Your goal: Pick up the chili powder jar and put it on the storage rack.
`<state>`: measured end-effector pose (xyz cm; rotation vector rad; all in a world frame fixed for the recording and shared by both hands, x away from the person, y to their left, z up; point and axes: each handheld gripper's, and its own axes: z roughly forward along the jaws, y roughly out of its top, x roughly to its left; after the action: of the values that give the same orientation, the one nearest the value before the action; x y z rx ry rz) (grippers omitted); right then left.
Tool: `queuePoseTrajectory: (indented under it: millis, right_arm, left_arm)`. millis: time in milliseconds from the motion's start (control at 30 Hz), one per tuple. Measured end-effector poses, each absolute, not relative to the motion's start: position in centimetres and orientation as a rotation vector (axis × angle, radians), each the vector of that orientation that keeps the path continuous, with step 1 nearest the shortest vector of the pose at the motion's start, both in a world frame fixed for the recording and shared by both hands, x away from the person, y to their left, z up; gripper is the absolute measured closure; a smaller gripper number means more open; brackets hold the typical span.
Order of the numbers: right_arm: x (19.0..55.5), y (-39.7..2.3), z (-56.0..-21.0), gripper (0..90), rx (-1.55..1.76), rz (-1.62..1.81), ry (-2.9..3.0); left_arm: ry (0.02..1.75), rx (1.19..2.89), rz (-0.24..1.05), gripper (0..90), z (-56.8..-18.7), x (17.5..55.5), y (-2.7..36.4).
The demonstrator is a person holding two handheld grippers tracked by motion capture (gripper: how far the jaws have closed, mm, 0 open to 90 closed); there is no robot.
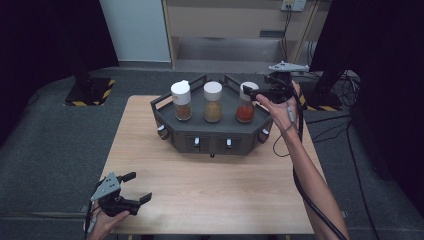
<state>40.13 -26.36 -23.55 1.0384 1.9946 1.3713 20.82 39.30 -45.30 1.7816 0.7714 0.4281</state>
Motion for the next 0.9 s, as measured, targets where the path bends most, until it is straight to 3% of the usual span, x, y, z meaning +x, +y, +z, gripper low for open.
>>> queuePoseTrajectory:
  millis: [900]
  right_arm:
    - [31.1, -29.9, -25.3, 6.6, 0.844, 1.478, 1.985]
  left_arm:
    - [0.772, 1.781, 0.428, 0.6, -45.4, 20.8, 39.3]
